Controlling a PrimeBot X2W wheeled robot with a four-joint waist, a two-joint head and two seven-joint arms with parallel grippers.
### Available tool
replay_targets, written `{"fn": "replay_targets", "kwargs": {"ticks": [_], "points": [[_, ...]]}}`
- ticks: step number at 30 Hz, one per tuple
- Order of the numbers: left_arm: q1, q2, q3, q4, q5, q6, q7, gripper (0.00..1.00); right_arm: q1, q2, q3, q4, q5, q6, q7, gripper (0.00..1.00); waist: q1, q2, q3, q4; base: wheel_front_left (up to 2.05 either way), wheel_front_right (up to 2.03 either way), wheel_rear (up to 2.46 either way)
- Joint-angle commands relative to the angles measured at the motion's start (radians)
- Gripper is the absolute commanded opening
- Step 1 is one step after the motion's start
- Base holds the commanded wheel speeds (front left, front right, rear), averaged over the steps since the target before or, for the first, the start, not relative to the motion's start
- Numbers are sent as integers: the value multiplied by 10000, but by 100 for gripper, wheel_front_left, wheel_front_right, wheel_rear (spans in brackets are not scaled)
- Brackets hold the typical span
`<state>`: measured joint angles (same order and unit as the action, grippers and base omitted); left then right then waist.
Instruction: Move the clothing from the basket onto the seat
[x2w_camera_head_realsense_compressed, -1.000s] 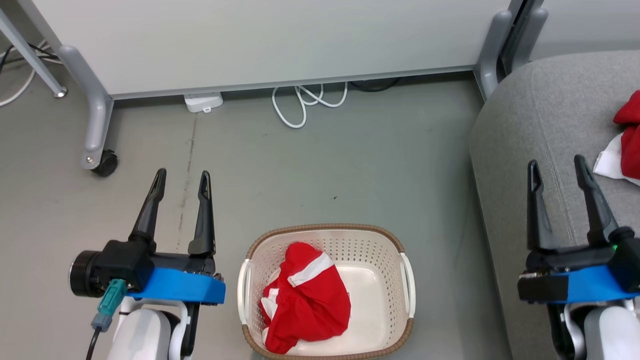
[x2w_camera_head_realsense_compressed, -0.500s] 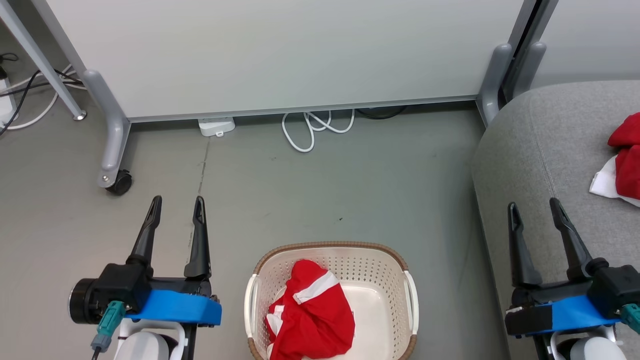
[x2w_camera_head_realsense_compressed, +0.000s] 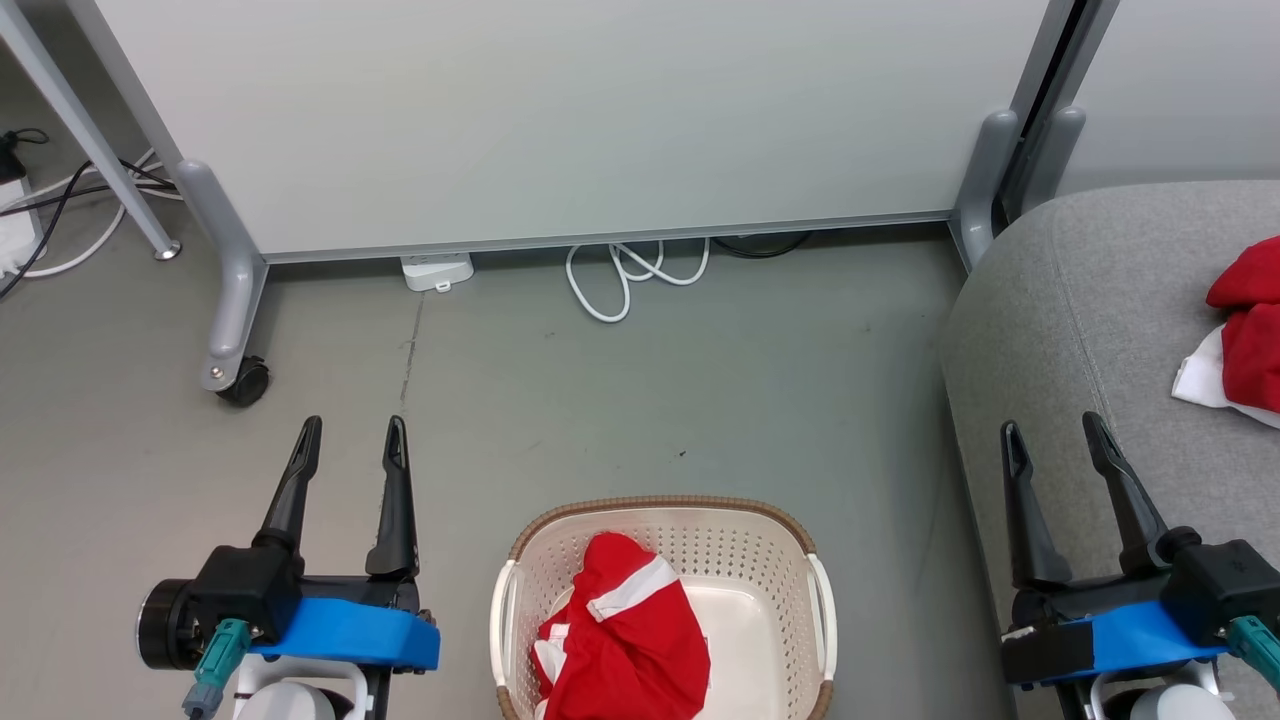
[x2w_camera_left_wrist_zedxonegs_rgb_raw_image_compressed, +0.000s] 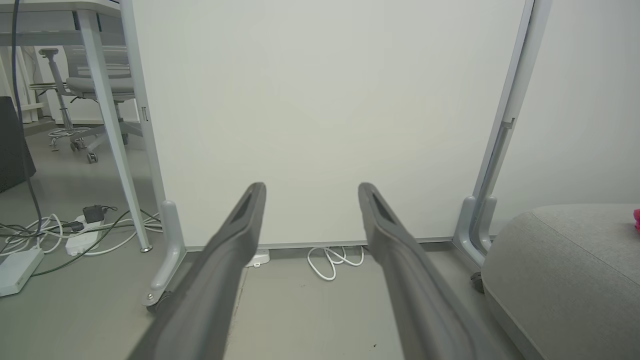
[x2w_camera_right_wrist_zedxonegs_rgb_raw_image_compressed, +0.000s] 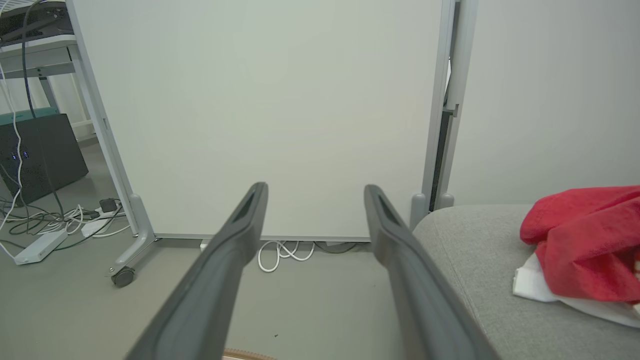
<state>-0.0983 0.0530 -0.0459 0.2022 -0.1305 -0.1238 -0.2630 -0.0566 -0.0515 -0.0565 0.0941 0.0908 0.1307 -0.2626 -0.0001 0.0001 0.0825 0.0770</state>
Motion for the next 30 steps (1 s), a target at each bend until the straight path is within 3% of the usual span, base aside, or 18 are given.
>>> {"fn": "replay_targets", "kwargs": {"ticks": [1,15,30], "points": [[61,-10,46,13,67,-48,-26,100,124,17,24,22,38,1,-34,100,1,-1,7,-6,0,0,0],[-498,-18,-320,288,22,-89,-26,100,-140,18,149,19,105,3,-34,100,1,-1,277,-102,0,0,0],[-3627,1378,-3927,2291,-372,-67,-27,100,-1308,12,261,-415,-124,1,-34,100,1,-1,2032,-799,0,0,0]]}}
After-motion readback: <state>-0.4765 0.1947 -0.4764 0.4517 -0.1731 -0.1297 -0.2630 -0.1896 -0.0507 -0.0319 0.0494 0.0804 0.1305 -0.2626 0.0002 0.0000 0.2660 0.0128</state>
